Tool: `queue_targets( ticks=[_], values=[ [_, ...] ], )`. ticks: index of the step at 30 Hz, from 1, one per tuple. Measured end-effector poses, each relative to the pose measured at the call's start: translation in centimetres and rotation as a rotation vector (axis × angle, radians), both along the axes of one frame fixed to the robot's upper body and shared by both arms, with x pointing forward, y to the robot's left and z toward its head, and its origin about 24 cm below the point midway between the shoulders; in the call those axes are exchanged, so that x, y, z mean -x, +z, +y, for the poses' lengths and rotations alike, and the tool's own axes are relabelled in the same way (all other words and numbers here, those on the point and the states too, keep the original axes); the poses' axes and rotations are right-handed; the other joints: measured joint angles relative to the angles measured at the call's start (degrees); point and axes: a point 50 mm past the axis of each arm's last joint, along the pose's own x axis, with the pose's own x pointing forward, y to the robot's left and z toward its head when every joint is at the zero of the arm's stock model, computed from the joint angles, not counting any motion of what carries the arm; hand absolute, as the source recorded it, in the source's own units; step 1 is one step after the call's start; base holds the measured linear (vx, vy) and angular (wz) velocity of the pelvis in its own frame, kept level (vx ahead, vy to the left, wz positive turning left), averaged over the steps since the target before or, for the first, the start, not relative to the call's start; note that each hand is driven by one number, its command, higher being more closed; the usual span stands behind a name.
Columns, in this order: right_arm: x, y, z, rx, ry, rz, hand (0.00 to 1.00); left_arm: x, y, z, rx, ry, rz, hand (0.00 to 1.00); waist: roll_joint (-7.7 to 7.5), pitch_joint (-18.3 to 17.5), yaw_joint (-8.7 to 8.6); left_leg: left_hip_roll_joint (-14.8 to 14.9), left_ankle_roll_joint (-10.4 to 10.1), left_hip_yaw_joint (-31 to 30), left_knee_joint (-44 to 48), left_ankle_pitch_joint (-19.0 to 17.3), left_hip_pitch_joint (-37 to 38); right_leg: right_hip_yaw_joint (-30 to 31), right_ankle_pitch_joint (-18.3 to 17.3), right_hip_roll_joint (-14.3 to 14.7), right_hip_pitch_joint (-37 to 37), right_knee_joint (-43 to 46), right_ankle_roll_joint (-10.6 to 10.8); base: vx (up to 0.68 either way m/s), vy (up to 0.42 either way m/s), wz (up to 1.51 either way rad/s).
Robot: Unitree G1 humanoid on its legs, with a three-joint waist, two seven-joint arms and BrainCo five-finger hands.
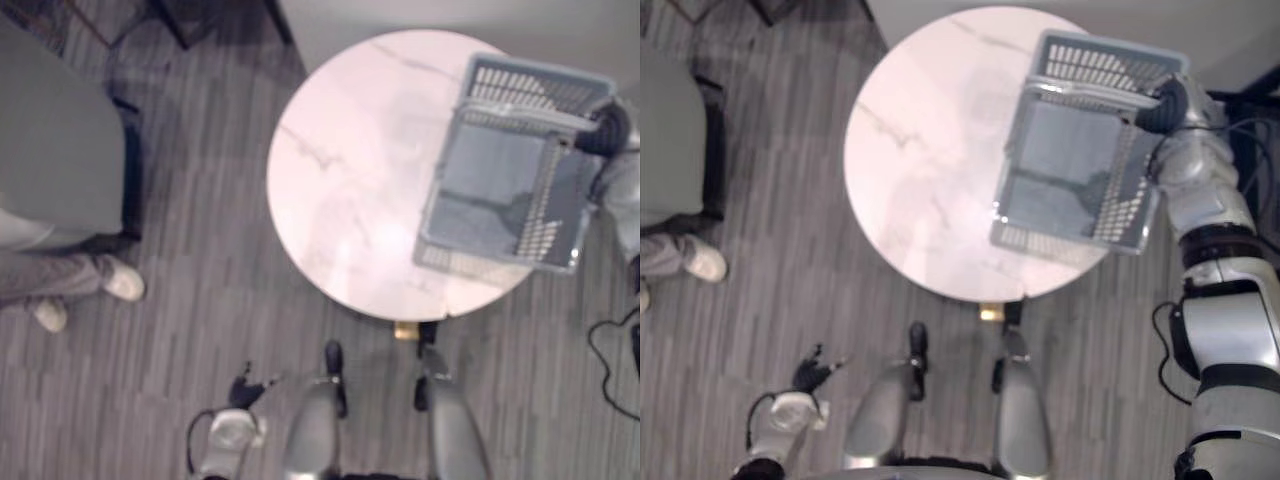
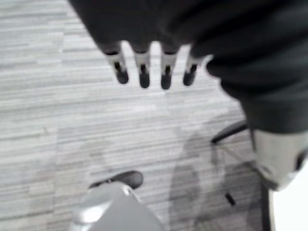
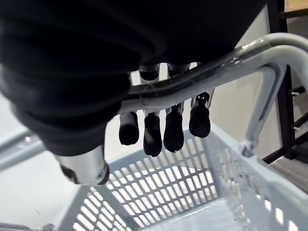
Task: Pick vegetable in the basket
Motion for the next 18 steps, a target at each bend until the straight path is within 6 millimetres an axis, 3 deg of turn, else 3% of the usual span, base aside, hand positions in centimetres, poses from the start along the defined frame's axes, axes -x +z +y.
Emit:
queue_targets(
  ticks=[1,2,4,6,7,8,9,10,11,12,13,14,15,16,17,18],
  values=[
    [0.6,-1.5,0.2,-0.027,0.021,0.001,1.00,-0.1,0.0,-0.3,0.007,0.000,-0.005,0.00,-0.18,0.0,-0.59,0.8,-0.3,0.2,0.3,-1.9,1.2,0.7,0.5,1.0,0.4,0.7,0.7,0.00,0.019,-0.41],
    [1.6,-3.9,-0.2,-0.088,0.025,0.019,1.00,-0.3,0.2,-0.2,0.006,0.001,-0.012,0.00,-1.36,0.0,-1.60,0.8,-0.2,0.4,0.1,-2.2,2.8,1.1,0.7,1.1,1.7,0.8,0.9,0.01,0.030,-0.31],
    [3.1,-6.8,-0.8,-0.177,0.010,0.030,1.00,-0.2,0.2,-0.1,0.002,0.001,-0.006,0.00,-3.00,-0.3,-3.10,0.9,0.1,2.2,-0.9,-2.8,6.3,4.2,1.2,1.5,3.7,0.6,1.8,0.03,0.067,-0.49],
    [4.6,-7.8,-1.2,-0.236,-0.008,-0.013,1.00,-0.5,0.5,0.2,-0.012,-0.006,-0.016,0.00,-4.74,-0.5,-4.46,0.5,0.9,5.4,-0.3,-3.9,8.4,6.8,1.2,1.9,4.4,0.4,1.8,0.01,0.071,-0.88],
    [5.7,-8.6,-1.6,-0.283,-0.030,-0.042,1.00,-0.8,0.9,0.7,-0.034,-0.023,-0.025,0.00,-6.06,-1.0,-5.17,0.2,1.8,8.2,1.2,-5.0,9.0,6.9,0.4,2.0,4.2,0.4,0.4,-0.02,0.052,-1.15],
    [6.7,-9.7,-1.8,-0.329,-0.051,-0.052,1.00,-0.9,1.2,1.4,-0.051,-0.033,-0.027,0.00,-6.95,-1.5,-5.52,0.4,2.5,11.0,1.8,-5.1,10.1,4.4,-2.4,1.8,4.1,0.5,-6.6,-0.02,0.070,-1.44],
    [7.3,-10.7,-1.9,-0.358,-0.073,-0.051,1.00,-0.9,1.4,1.9,-0.056,-0.022,-0.030,0.00,-6.92,-1.5,-5.69,0.9,3.2,13.4,0.4,-4.6,12.4,-3.6,-5.7,0.6,4.1,1.8,-13.3,0.00,0.079,-1.69],
    [7.5,-11.5,-1.7,-0.381,-0.077,-0.039,1.00,-0.6,1.3,2.2,-0.058,-0.005,-0.022,0.00,-6.79,-1.7,-5.45,2.4,3.3,16.4,-0.6,-4.5,15.0,-10.5,-8.7,-1.1,2.6,8.1,-13.4,0.01,0.019,-1.66],
    [7.8,-12.5,-1.4,-0.400,-0.080,-0.024,1.00,0.0,1.1,2.8,-0.068,0.010,-0.003,0.00,-7.57,-2.1,-5.75,1.9,3.0,19.3,0.0,-4.9,17.4,-16.1,-9.2,-4.4,1.4,17.2,-14.0,0.07,0.019,-1.80],
    [8.7,-14.3,-1.3,-0.416,-0.098,0.019,1.00,0.8,1.1,3.9,-0.093,0.025,0.020,0.00,-9.25,-3.8,-6.13,0.4,3.3,22.5,2.5,-6.2,19.3,-22.4,-8.1,-6.7,2.7,21.4,-15.6,0.04,-0.007,-1.94],
    [8.6,-15.0,-0.5,-0.437,-0.080,0.037,1.00,1.1,1.2,4.5,-0.097,0.048,0.021,0.00,-9.61,-4.4,-5.28,0.9,5.7,23.7,6.1,-6.4,18.9,-22.7,-4.6,-4.9,2.7,19.6,-18.6,-0.07,0.029,-2.38],
    [8.6,-15.8,0.6,-0.481,-0.062,0.042,1.00,2.0,0.9,5.3,-0.108,0.070,0.050,0.00,-10.02,-6.0,-3.55,-0.2,8.3,23.3,2.9,-8.9,17.4,-18.5,0.2,-2.5,3.0,12.8,-17.7,-0.19,0.006,-2.72],
    [8.9,-15.8,0.9,-0.493,-0.060,0.028,1.00,2.3,0.7,5.1,-0.093,0.069,0.058,0.00,-8.89,-7.3,-3.33,0.8,5.1,27.9,-3.7,-4.7,18.3,-26.7,-9.6,-4.2,2.4,21.4,-18.3,-0.22,0.015,-2.24],
    [9.0,-16.1,1.0,-0.498,-0.060,0.037,1.00,2.5,0.6,5.1,-0.091,0.067,0.067,0.00,-9.23,-8.0,-3.66,0.1,5.2,30.6,-4.2,-4.3,19.1,-30.3,-13.6,-7.0,2.8,25.9,-15.5,-0.09,-0.013,-1.81],
    [9.1,-16.4,1.0,-0.498,-0.058,0.046,1.00,2.9,0.3,5.0,-0.091,0.062,0.086,0.00,-8.52,-9.0,-4.23,0.2,5.2,33.7,-4.0,-4.3,19.5,-35.1,-17.3,-10.0,5.0,27.9,-10.1,-0.03,-0.044,-1.76],
    [9.0,-16.3,1.0,-0.496,-0.054,0.044,1.00,3.3,-0.1,4.5,-0.075,0.054,0.108,0.00,-7.57,-10.3,-3.75,0.9,5.2,38.8,-2.7,-4.3,19.6,-41.3,-19.2,-13.6,7.4,28.2,-9.4,0.04,-0.077,-1.83]
  ],
)
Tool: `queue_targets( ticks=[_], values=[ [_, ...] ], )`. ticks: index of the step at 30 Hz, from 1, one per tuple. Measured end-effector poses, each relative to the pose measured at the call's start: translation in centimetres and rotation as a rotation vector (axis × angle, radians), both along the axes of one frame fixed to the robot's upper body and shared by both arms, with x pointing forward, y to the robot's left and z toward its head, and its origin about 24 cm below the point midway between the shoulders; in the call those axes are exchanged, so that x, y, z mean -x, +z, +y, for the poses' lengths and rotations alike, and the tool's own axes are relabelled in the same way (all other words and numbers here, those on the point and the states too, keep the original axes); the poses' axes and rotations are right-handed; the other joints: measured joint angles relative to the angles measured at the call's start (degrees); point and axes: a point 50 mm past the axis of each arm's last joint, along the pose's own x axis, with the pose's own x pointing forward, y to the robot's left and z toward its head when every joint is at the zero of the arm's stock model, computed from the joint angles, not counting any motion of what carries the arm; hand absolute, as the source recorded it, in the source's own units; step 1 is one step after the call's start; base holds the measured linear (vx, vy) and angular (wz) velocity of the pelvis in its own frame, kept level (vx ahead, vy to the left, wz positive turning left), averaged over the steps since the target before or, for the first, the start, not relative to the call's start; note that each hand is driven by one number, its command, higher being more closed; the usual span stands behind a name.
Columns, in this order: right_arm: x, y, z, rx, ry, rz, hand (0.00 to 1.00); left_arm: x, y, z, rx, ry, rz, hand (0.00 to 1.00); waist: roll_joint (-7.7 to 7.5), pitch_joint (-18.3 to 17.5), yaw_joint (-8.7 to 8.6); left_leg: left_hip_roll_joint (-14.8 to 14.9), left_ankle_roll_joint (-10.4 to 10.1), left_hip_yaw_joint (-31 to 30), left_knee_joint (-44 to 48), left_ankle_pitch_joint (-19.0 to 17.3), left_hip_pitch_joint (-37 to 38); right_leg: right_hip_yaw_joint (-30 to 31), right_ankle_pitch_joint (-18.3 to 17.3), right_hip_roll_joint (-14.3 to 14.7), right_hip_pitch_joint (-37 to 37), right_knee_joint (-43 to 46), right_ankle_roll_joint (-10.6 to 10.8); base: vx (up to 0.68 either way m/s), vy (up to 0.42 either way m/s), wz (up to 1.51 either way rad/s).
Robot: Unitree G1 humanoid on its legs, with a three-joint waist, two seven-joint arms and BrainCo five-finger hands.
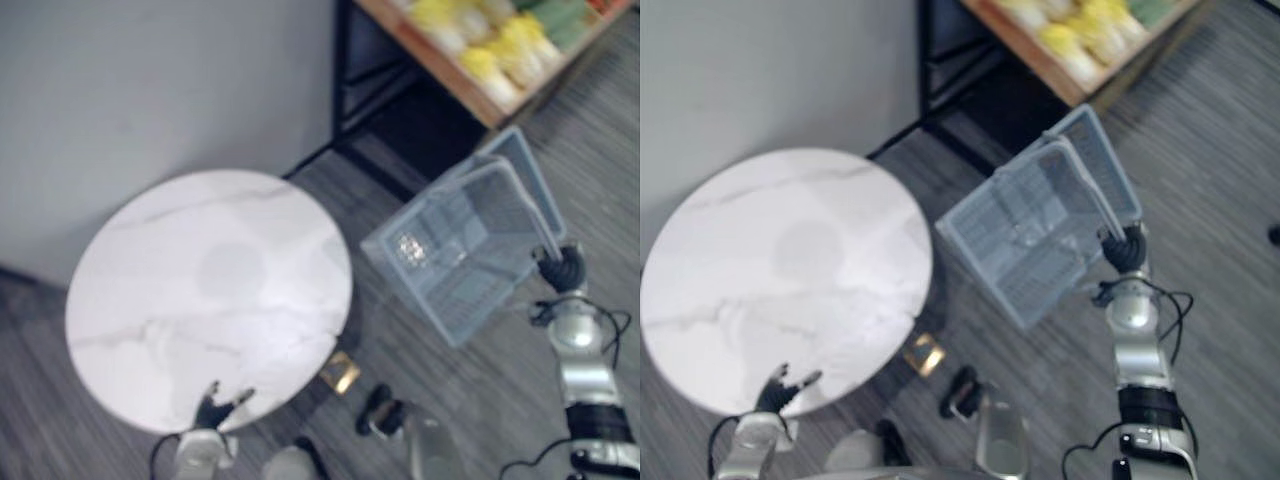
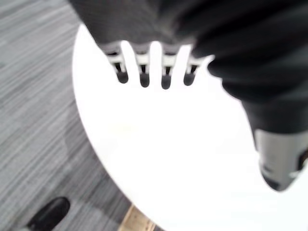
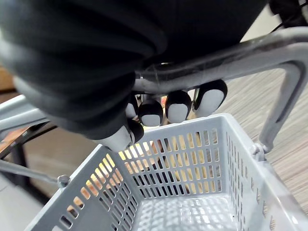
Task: Pick vegetable in the basket
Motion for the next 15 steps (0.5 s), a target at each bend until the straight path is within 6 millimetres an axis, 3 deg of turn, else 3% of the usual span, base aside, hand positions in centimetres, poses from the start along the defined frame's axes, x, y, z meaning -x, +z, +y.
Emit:
queue_targets(
  ticks=[1,3,5,6,7,8,10,12,13,15],
  values=[
    [-0.1,0.0,0.2,0.001,0.010,0.002,1.00,0.1,-0.1,-0.2,0.008,0.002,0.004,0.00,0.26,-0.4,0.39,0.4,0.0,1.9,1.1,0.0,0.0,-2.6,0.2,-0.9,0.7,-0.6,0.2,0.06,-0.151,-2.10],
    [-0.2,-0.8,1.0,0.012,0.051,0.042,1.00,0.4,-0.5,-0.4,0.016,0.011,0.020,0.00,0.67,-1.1,1.41,2.9,-0.2,6.6,5.6,0.0,0.8,-5.0,1.0,1.4,2.4,-4.5,1.5,0.11,-0.225,-1.66],
    [0.8,-3.0,1.4,0.024,0.070,0.139,1.00,1.5,-1.7,-1.9,0.071,0.023,0.071,0.00,3.37,-2.7,1.23,10.0,-1.0,7.2,18.2,1.2,1.8,0.9,1.7,9.1,6.4,-11.5,2.0,0.20,-0.264,-1.54],
    [1.1,-3.7,1.5,0.021,0.079,0.168,1.00,2.0,-2.0,-2.2,0.082,0.027,0.080,0.00,3.66,-2.9,1.55,12.3,0.7,6.1,23.5,1.9,1.2,3.0,1.7,10.5,7.8,-12.6,1.9,0.24,-0.197,-1.69],
    [1.4,-5.0,2.0,0.005,0.088,0.219,1.00,3.1,-2.4,-2.6,0.096,0.033,0.106,0.00,3.70,-3.1,1.78,13.8,7.9,-0.1,32.5,0.0,-1.5,7.0,0.9,12.7,9.9,-13.7,0.8,0.22,-0.141,-1.90],
    [1.7,-6.2,2.2,-0.015,0.088,0.258,1.00,4.0,-2.7,-2.8,0.104,0.037,0.122,0.00,3.39,-3.0,2.61,10.8,7.6,-11.4,37.4,-2.0,-6.1,11.2,-0.2,13.7,10.8,-13.8,-0.2,0.21,-0.106,-1.97],
    [2.5,-8.0,1.9,-0.046,0.059,0.325,1.00,5.1,-3.0,-3.0,0.108,0.038,0.155,0.00,3.29,-2.9,3.98,5.1,3.3,-21.7,38.2,-3.9,-12.1,17.2,-0.4,14.8,12.4,-14.8,-0.1,0.28,-0.006,-1.73],
    [4.1,-10.2,1.0,-0.083,0.002,0.416,1.00,5.7,-3.2,-3.1,0.110,0.041,0.172,0.00,3.29,-2.9,4.41,2.8,2.9,-21.4,34.4,-4.0,-17.4,19.9,-0.5,15.2,15.8,-17.5,0.1,0.30,0.053,-1.02],
    [5.3,-11.6,0.3,-0.107,-0.042,0.477,1.00,5.9,-3.3,-3.3,0.117,0.040,0.178,0.00,2.72,-2.5,4.57,1.1,2.2,-19.6,28.7,-3.4,-19.8,21.7,-1.0,15.1,17.5,-18.7,0.8,0.32,0.108,-0.70],
    [7.0,-13.8,-0.5,-0.151,-0.109,0.566,1.00,6.1,-3.3,-3.7,0.128,0.043,0.174,0.00,3.35,-2.8,4.84,-0.9,1.6,-17.9,18.0,-0.2,-22.6,24.6,-2.3,15.1,19.0,-18.8,2.6,0.36,0.148,-0.80]
  ],
)
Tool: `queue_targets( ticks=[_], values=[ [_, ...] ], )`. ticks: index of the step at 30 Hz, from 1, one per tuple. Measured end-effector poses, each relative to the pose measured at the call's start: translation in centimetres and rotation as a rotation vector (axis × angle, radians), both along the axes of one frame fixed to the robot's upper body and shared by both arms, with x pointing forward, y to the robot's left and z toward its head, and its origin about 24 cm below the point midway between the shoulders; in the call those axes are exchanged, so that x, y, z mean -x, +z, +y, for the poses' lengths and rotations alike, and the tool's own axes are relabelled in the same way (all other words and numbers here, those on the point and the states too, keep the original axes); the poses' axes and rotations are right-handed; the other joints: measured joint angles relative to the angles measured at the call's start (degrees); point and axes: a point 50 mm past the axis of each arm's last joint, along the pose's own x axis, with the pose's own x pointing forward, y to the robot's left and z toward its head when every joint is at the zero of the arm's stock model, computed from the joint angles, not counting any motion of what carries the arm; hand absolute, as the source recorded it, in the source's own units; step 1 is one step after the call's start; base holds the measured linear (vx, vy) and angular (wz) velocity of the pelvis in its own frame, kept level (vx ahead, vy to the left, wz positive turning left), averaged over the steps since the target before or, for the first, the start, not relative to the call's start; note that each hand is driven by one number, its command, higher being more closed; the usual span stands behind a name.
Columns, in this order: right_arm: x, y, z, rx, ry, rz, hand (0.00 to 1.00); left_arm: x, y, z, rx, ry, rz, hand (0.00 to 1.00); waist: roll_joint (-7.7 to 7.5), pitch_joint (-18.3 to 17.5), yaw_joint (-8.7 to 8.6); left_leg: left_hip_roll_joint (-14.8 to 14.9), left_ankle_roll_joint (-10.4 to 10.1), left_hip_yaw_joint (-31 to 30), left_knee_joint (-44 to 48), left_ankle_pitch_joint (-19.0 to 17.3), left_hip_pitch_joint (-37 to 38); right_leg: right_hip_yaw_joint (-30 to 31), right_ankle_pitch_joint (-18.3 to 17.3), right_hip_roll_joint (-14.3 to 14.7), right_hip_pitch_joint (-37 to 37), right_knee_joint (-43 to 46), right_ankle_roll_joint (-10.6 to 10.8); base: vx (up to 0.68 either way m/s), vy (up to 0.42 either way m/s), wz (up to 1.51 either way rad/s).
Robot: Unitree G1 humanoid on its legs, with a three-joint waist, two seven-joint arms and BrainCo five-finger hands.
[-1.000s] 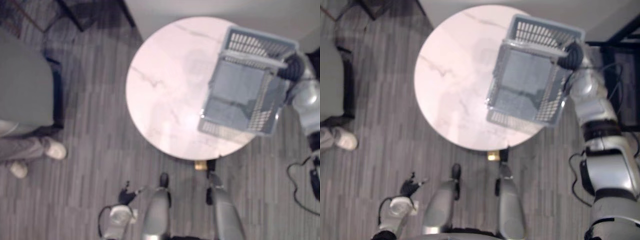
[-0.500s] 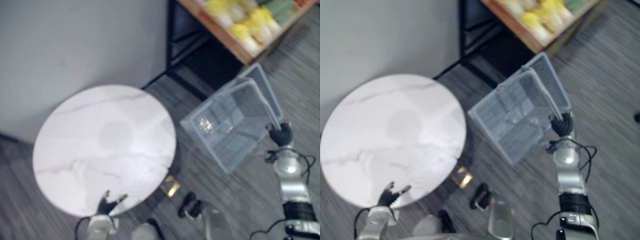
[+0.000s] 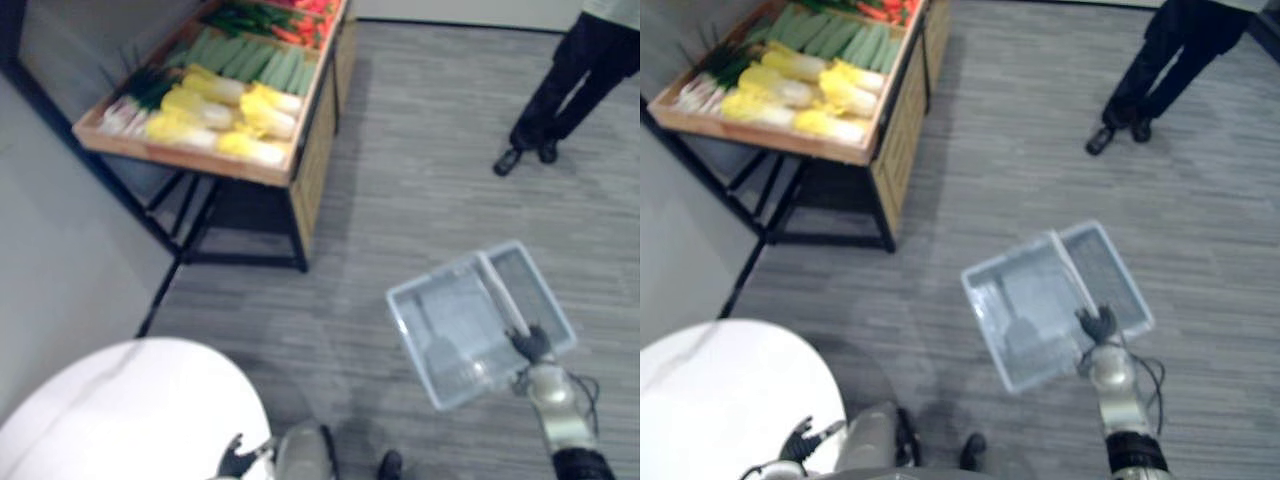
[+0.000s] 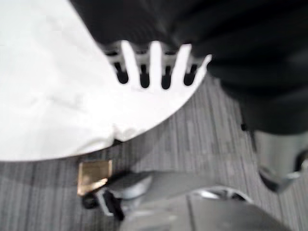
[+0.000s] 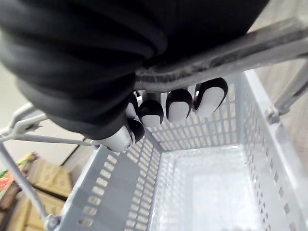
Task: Pick vegetable in the basket
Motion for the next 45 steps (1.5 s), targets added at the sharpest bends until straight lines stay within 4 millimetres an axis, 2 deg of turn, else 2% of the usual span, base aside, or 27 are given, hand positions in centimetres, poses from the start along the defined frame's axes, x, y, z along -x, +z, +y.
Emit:
queue_targets(
  ticks=[1,2,4,5,6,8,11,14,17,19,20,21,22,25,27,28,29,30,31,32,33,34,36,39,40,42,45],
  values=[
    [1.5,-1.5,-0.4,-0.022,-0.047,0.066,1.00,0.4,-0.1,-0.3,0.008,0.005,0.007,0.00,0.71,-0.5,0.75,-1.3,-0.3,-0.3,-6.5,3.3,-0.6,2.1,-2.1,0.2,0.0,1.8,1.3,0.44,0.203,-1.12],
    [3.2,-3.4,0.1,-0.070,-0.087,0.143,1.00,1.2,-0.2,-0.1,0.005,0.010,0.028,0.00,0.28,-0.9,2.11,-2.6,1.7,-1.3,-5.7,6.3,0.8,5.2,-5.5,-0.7,0.1,5.7,2.3,0.48,0.217,-1.08],
    [5.8,-5.7,1.2,-0.134,-0.128,0.245,1.00,1.4,-0.3,0.0,0.000,0.013,0.040,0.00,-2.99,-1.5,0.97,-5.8,5.7,-0.6,-6.3,3.3,3.6,6.5,-7.5,-5.0,-4.1,20.8,7.0,0.55,0.160,-0.39],
    [6.5,-6.3,1.3,-0.158,-0.157,0.273,1.00,1.1,-0.2,-0.1,0.001,0.007,0.032,0.00,-3.54,-1.4,-0.16,-6.4,6.2,-0.5,-6.3,1.9,5.1,7.9,-4.6,-6.7,-9.1,32.6,10.8,0.66,0.146,0.11],
    [7.0,-6.5,1.0,-0.182,-0.212,0.272,1.00,0.5,-0.2,-0.3,0.003,-0.018,0.027,0.00,-3.78,-1.2,-1.53,-7.6,7.4,-1.6,-7.4,0.9,8.2,9.2,-0.9,-8.5,-13.7,44.0,12.4,0.54,0.111,0.25],
    [8.6,-7.1,0.2,-0.211,-0.321,0.288,1.00,0.0,0.0,-0.2,-0.010,-0.051,0.016,0.00,-3.48,-1.1,-3.76,-8.6,7.5,-3.7,-11.5,0.2,15.1,7.3,-2.3,-10.2,-15.2,47.7,10.1,0.55,0.036,0.55],
    [11.1,-7.7,-0.7,-0.230,-0.412,0.329,1.00,-2.6,0.8,0.2,-0.036,-0.078,-0.046,0.00,-1.82,-0.7,-5.49,-7.5,5.9,-9.3,-19.0,1.0,22.4,3.9,-3.7,-9.0,-18.8,29.4,7.5,0.55,-0.040,0.74],
    [11.9,-7.7,-1.5,-0.226,-0.465,0.325,1.00,-5.8,1.7,0.4,-0.054,-0.105,-0.114,0.00,-1.13,-0.7,-6.96,-5.7,2.7,-15.9,-23.6,0.4,25.9,7.5,4.4,-9.0,-21.9,2.3,9.6,0.62,-0.200,1.03],
    [13.1,-8.1,-1.7,-0.229,-0.484,0.354,1.00,-5.2,1.6,1.4,-0.081,-0.079,-0.095,0.00,-2.04,-1.0,-7.08,-3.1,-2.6,-20.0,-20.7,-4.4,31.7,10.6,8.2,-10.0,-21.6,1.1,10.5,0.65,-0.372,1.01],
    [13.5,-8.5,-1.2,-0.253,-0.486,0.379,1.00,-4.5,1.4,1.5,-0.078,-0.059,-0.078,0.00,-2.07,-1.2,-6.95,-0.8,-3.7,-22.0,-2.8,-4.2,25.8,9.7,12.0,-9.6,-21.3,10.2,9.9,0.71,-0.543,0.98],
    [12.8,-8.0,-2.1,-0.236,-0.485,0.359,1.00,-3.8,0.9,0.5,-0.048,-0.045,-0.063,0.00,0.93,-0.5,-6.67,3.9,-2.5,-20.7,13.2,1.6,18.8,7.5,10.0,-7.2,-18.8,11.6,8.1,0.63,-0.519,0.64],
    [12.2,-7.7,-2.5,-0.227,-0.473,0.347,1.00,-3.4,0.6,0.1,-0.034,-0.037,-0.053,0.00,2.55,-0.2,-6.03,6.5,-1.4,-19.9,19.2,5.4,15.6,6.8,9.3,-5.6,-17.2,10.6,7.3,0.61,-0.435,0.19],
    [10.9,-7.3,-2.6,-0.215,-0.431,0.331,1.00,-1.9,0.1,-0.4,-0.009,-0.006,-0.018,0.00,4.13,0.5,-4.70,8.8,-1.1,-16.9,27.4,4.6,10.6,5.9,8.3,-3.9,-12.9,7.6,6.0,0.61,-0.387,0.10],
    [10.5,-7.6,-1.9,-0.251,-0.403,0.337,1.00,-0.6,-0.3,-0.6,0.016,0.057,0.000,0.00,1.22,0.9,-2.95,4.0,-2.7,-5.1,19.9,2.1,4.2,0.9,7.7,-6.3,-1.1,-1.4,6.4,0.55,-0.342,0.59],
    [10.3,-7.6,-2.0,-0.259,-0.403,0.337,1.00,-0.2,-0.3,-0.6,0.026,0.078,0.000,0.00,0.92,0.9,-2.89,4.0,-1.5,8.7,8.5,2.5,3.3,-3.5,6.6,-5.4,4.7,-5.7,6.9,0.58,-0.299,1.05],
    [10.7,-7.5,-2.5,-0.261,-0.431,0.339,1.00,-0.1,-0.5,-0.8,0.038,0.088,0.004,0.00,0.82,0.8,-3.23,2.7,1.1,20.6,-1.0,4.2,4.3,-7.9,4.4,-4.2,8.2,-7.2,8.1,0.55,-0.230,1.07],
    [11.0,-7.5,-2.7,-0.265,-0.442,0.344,1.00,-0.1,-0.5,-1.0,0.047,0.090,0.006,0.00,0.89,0.7,-3.36,2.0,3.3,25.0,-3.9,5.4,5.0,-9.8,3.0,-3.9,9.1,-6.3,8.8,0.66,-0.248,1.33],
    [11.7,-7.7,-2.9,-0.267,-0.469,0.355,1.00,0.2,-0.8,-1.6,0.067,0.096,0.018,0.00,1.89,0.1,-3.42,0.3,7.8,28.2,-7.5,7.4,5.7,-12.5,-1.0,-3.2,9.0,0.4,10.9,0.45,-0.125,0.94],
    [12.1,-7.8,-2.9,-0.278,-0.490,0.360,1.00,0.5,-0.9,-1.7,0.075,0.105,0.032,0.00,2.33,-0.3,-3.43,-0.5,12.1,27.6,-9.6,4.7,6.6,-13.4,-2.8,-3.5,7.8,6.5,11.8,0.56,-0.089,1.49],
    [12.4,-8.4,-2.0,-0.321,-0.521,0.365,1.00,0.7,-1.2,-1.5,0.079,0.117,0.061,0.00,0.24,-1.0,-4.44,-4.3,13.0,23.3,-13.1,4.0,8.7,-14.8,-3.5,-8.3,3.9,23.0,12.2,0.55,-0.068,1.61],
    [12.7,-8.6,-1.8,-0.327,-0.535,0.370,1.00,1.0,-1.0,-0.3,0.052,0.125,0.065,0.00,-1.99,-1.2,-5.13,-7.0,13.1,20.0,-16.4,4.0,10.7,-13.2,1.2,-12.6,-1.0,36.2,12.6,0.64,-0.124,2.16],
    [12.6,-8.6,-1.7,-0.332,-0.545,0.364,1.00,1.0,-0.8,0.4,0.031,0.128,0.067,0.00,-3.61,-0.7,-5.39,-8.5,12.6,15.8,-17.5,3.9,12.9,-7.9,4.2,-14.7,-6.8,48.9,12.6,0.53,-0.160,1.70],
    [12.8,-8.4,-2.3,-0.332,-0.599,0.341,1.00,1.0,-0.8,0.6,0.023,0.144,0.069,0.00,-3.01,-0.4,-5.72,-8.2,10.5,10.0,-18.9,4.3,17.1,-5.2,2.8,-15.7,-11.5,52.8,10.2,0.57,-0.248,1.78],
    [12.6,-8.0,-2.9,-0.320,-0.634,0.309,1.00,0.0,-0.4,0.4,0.033,0.180,0.014,0.00,0.09,0.0,-6.48,-5.0,5.8,-2.1,-21.3,6.0,21.5,-1.7,1.7,-14.8,-15.8,35.4,8.7,0.54,-0.387,1.89],
    [12.5,-8.0,-2.8,-0.324,-0.632,0.303,1.00,-0.4,-0.3,0.5,0.035,0.188,-0.001,0.00,0.05,-0.1,-6.70,-4.5,4.8,-4.0,-21.3,6.2,21.5,0.3,2.0,-14.6,-16.2,29.9,9.0,0.42,-0.483,1.93],
    [12.5,-8.2,-2.6,-0.337,-0.635,0.307,1.00,-2.3,0.5,1.1,0.021,0.186,-0.069,0.00,-0.95,-0.5,-6.65,-2.4,-0.6,-9.7,-21.0,5.2,21.2,13.3,3.2,-15.1,-16.6,12.1,10.1,0.42,-0.614,1.88],
    [12.1,-8.7,-1.5,-0.390,-0.640,0.300,1.00,-3.2,1.4,2.8,-0.009,0.247,-0.129,0.00,-2.99,-1.4,-6.29,0.6,-6.9,-15.1,-19.8,3.8,20.7,24.2,5.0,-15.2,-16.3,8.0,10.8,0.29,-0.676,1.24]
  ],
)
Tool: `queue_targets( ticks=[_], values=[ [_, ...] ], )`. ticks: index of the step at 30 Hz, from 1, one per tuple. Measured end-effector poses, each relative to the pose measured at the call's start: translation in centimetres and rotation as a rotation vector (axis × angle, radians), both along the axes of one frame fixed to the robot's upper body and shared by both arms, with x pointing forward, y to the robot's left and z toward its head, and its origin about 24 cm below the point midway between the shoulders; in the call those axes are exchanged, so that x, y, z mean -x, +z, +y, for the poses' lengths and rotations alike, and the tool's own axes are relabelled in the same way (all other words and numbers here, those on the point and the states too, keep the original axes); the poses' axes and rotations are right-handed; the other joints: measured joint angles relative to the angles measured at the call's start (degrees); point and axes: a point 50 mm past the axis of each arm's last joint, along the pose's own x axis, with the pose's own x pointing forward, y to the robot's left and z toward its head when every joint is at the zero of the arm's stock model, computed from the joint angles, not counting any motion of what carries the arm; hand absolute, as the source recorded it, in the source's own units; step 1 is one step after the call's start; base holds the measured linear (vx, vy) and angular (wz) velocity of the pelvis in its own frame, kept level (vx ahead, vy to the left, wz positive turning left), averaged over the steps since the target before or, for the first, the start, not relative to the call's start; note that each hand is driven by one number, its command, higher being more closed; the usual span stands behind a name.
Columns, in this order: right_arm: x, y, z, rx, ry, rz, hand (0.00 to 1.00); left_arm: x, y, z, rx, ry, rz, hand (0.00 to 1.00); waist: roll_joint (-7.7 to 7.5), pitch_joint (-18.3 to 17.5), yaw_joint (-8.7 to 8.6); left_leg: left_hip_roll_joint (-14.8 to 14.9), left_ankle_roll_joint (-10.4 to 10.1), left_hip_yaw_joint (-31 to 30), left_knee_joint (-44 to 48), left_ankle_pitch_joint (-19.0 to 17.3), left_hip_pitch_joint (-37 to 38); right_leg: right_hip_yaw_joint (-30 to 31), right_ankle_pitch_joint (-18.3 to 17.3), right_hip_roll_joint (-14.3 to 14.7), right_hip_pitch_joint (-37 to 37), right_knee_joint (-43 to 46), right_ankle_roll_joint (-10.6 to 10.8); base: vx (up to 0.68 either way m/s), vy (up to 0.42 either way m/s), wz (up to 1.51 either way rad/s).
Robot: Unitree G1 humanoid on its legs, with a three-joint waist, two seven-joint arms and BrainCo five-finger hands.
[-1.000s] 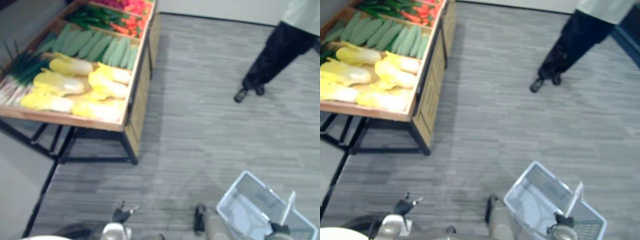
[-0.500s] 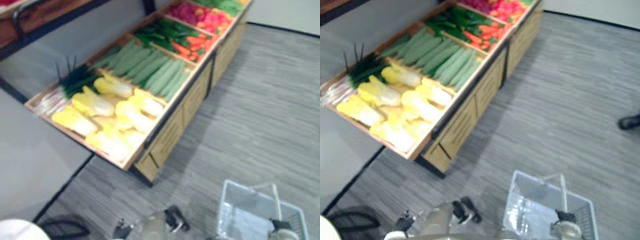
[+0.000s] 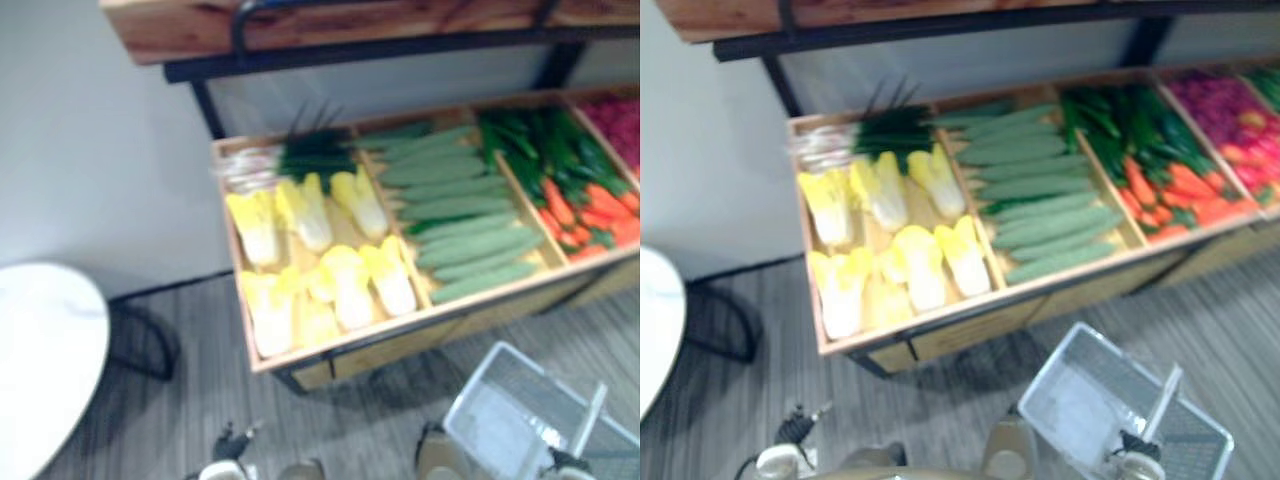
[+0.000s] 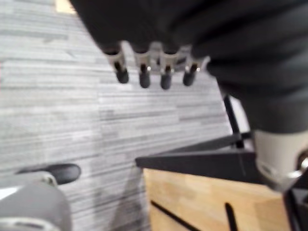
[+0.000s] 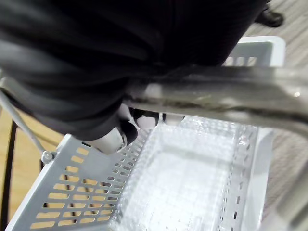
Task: Pick vegetable in the basket
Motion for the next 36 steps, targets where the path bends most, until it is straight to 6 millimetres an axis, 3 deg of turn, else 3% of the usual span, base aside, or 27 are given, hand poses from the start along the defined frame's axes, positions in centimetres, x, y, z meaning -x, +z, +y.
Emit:
queue_targets(
  ticks=[1,2,3,4,6,8,10,11,12,13,17,18,22,26,33,36],
  values=[
    [0.1,-0.3,0.7,-0.021,0.001,0.002,1.00,-0.1,0.6,1.1,-0.031,0.026,-0.025,0.00,-1.37,-0.4,0.61,0.8,-2.2,-1.3,-0.2,-0.2,0.5,1.2,1.6,-0.2,0.0,0.2,2.1,0.23,-0.832,0.65],
    [-0.1,-0.2,0.4,-0.012,0.009,0.005,1.00,-0.9,1.1,0.9,-0.017,0.102,-0.086,0.00,2.11,-0.9,1.25,7.5,-4.9,-2.4,-0.3,1.0,-0.1,-1.9,-0.9,5.2,-2.0,5.0,4.5,0.23,-0.781,0.60],
    [0.1,-0.1,0.1,-0.006,0.005,0.009,1.00,-1.6,1.4,0.7,-0.006,0.115,-0.119,0.00,3.68,-1.7,1.11,9.6,-3.7,-1.6,0.3,2.9,-1.4,-3.5,-1.4,7.0,-2.4,5.0,3.8,0.22,-0.673,0.66],
    [0.8,-0.2,-0.1,0.002,0.001,0.030,1.00,-3.3,2.5,0.7,-0.008,0.154,-0.203,0.00,4.25,-1.6,0.77,11.6,2.0,2.3,2.5,7.1,-4.4,-5.9,-1.0,8.4,-1.8,3.5,1.9,0.24,-0.669,0.56],
    [1.4,-0.3,0.0,0.002,-0.002,0.048,1.00,-5.8,4.2,0.9,-0.021,0.206,-0.303,0.00,3.82,-1.4,0.67,10.3,0.4,7.3,8.2,6.5,-6.3,-8.1,1.3,9.2,1.5,-1.2,-1.2,0.20,-0.563,0.39],
    [2.3,-0.7,0.7,-0.008,-0.023,0.061,1.00,-5.5,4.2,1.2,-0.047,0.329,-0.292,0.00,3.55,-1.2,-0.58,7.0,0.8,13.2,7.9,5.5,-3.4,-10.8,3.2,11.0,6.5,-5.4,-3.8,0.16,-0.320,0.27],
    [3.0,-1.2,1.5,-0.025,-0.050,0.073,1.00,-6.6,5.7,0.8,-0.061,0.372,-0.367,0.00,3.98,-1.6,-0.40,6.3,1.1,17.5,2.7,6.4,-1.9,-12.2,3.1,12.5,6.7,-5.8,-4.7,0.10,-0.262,0.46],
    [3.3,-1.3,1.8,-0.028,-0.065,0.077,1.00,-7.7,7.5,0.2,-0.080,0.372,-0.447,0.00,3.81,-1.5,-0.11,6.2,0.3,17.7,-0.8,7.5,-1.8,-13.2,3.0,13.1,5.9,-5.8,-4.9,0.03,-0.160,0.51],
    [3.3,-1.3,1.8,-0.030,-0.070,0.075,1.00,-7.7,7.8,0.0,-0.084,0.380,-0.463,0.00,3.84,-1.5,-0.16,6.1,0.2,17.7,-2.1,7.9,-1.8,-13.6,3.1,13.2,5.6,-5.8,-5.0,-0.02,-0.078,0.36],
    [3.5,-1.4,1.9,-0.033,-0.084,0.074,1.00,-8.0,9.0,-0.5,-0.109,0.352,-0.521,0.00,3.86,-1.5,-0.17,6.0,-0.2,17.6,-3.8,8.4,-1.5,-14.1,3.1,13.4,5.4,-5.9,-5.1,-0.05,-0.004,0.26],
    [4.9,-1.5,1.7,-0.031,-0.119,0.091,1.00,-11.9,17.6,-3.2,-0.223,0.110,-0.963,0.00,5.08,-2.1,-0.59,4.0,-0.1,16.7,-8.2,9.3,1.6,-14.6,4.0,12.8,8.2,-7.8,-4.6,-0.08,0.047,0.12],
    [5.2,-1.5,1.6,-0.030,-0.133,0.092,1.00,-12.3,18.4,-3.7,-0.225,0.081,-1.005,0.00,5.30,-2.3,-0.65,3.6,-0.1,16.9,-8.8,9.4,2.0,-14.2,4.5,12.6,8.5,-8.9,-4.3,-0.12,0.074,-0.10],
    [5.6,-1.5,1.5,-0.032,-0.155,0.099,1.00,-12.7,18.6,-4.6,-0.215,0.011,-1.015,0.00,6.84,-3.0,-1.60,2.3,1.1,18.4,-10.3,9.3,1.8,-13.1,8.0,12.0,9.8,-14.6,-3.6,-0.06,0.071,-0.17],
    [6.8,-1.7,1.7,-0.045,-0.183,0.122,1.00,-12.6,18.2,-5.4,-0.189,-0.032,-1.004,0.00,5.93,-2.6,-1.94,1.9,1.1,18.8,-11.3,9.6,2.1,-12.8,10.4,11.9,11.1,-18.0,-3.0,-0.02,0.015,-0.04],
    [6.5,-1.9,2.6,-0.062,-0.173,0.117,1.00,-12.8,17.9,-7.0,-0.148,-0.080,-0.986,0.00,4.72,-2.1,-1.89,1.6,0.9,20.5,-11.5,10.1,2.7,-11.4,11.6,12.1,11.1,-19.0,-3.1,0.03,0.003,-0.10],
    [5.8,-1.8,2.8,-0.054,-0.141,0.103,1.00,-12.9,16.9,-7.1,-0.194,-0.111,-0.910,0.00,3.95,-1.6,-1.98,1.6,0.9,21.2,-11.6,10.1,2.8,-11.2,11.6,12.1,11.0,-19.1,-3.1,0.01,-0.003,-0.05]
  ],
)
